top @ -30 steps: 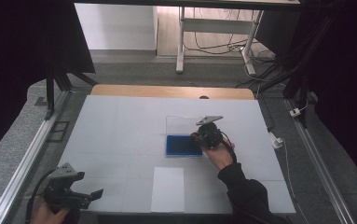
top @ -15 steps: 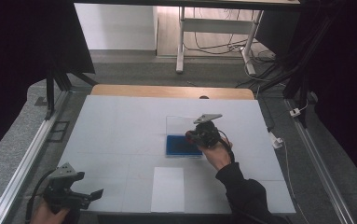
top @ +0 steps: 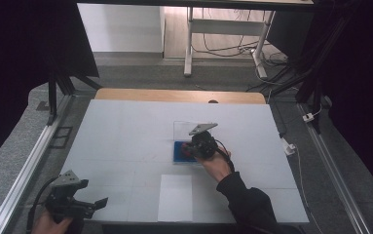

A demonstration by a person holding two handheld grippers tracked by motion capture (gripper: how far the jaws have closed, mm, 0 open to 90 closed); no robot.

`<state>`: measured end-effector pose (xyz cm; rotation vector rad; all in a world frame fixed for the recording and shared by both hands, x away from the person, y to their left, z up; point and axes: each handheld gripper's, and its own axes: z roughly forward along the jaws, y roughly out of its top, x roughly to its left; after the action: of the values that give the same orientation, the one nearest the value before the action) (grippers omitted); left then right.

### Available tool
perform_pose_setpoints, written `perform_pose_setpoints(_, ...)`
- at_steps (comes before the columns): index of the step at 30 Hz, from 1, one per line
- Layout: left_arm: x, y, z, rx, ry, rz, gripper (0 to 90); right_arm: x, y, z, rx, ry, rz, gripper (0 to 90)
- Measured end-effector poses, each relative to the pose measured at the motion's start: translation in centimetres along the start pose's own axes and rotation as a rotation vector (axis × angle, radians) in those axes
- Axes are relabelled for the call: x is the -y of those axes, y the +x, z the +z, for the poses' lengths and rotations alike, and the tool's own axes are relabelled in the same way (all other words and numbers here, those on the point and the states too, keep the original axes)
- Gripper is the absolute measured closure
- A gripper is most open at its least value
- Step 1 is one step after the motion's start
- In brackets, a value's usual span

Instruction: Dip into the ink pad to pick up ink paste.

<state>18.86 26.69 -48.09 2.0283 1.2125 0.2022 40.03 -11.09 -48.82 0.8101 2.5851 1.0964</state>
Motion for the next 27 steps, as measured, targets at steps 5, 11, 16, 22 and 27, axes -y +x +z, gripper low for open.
perform_pose_setpoints(5,0.0,0.0,0.0,0.000,-0.001,0.001,0.0,0.1,0.5,0.6,-0.007,0.016,-0.016,79.7)
perform_pose_setpoints(11,0.0,0.0,0.0,0.000,0.000,0.000,0.0,0.3,0.6,0.9,-0.006,0.016,-0.010,79.9)
perform_pose_setpoints(16,0.0,0.0,0.0,0.001,0.003,-0.002,0.0,0.3,0.8,0.9,0.012,0.021,-0.029,80.2)
perform_pose_setpoints(22,0.0,0.0,0.0,0.002,0.004,-0.005,0.0,0.3,1.7,1.0,0.043,0.027,-0.058,80.2)
perform_pose_setpoints(27,0.0,0.1,0.0,0.003,0.003,-0.007,0.0,0.4,1.8,1.1,0.049,0.026,-0.069,80.3)
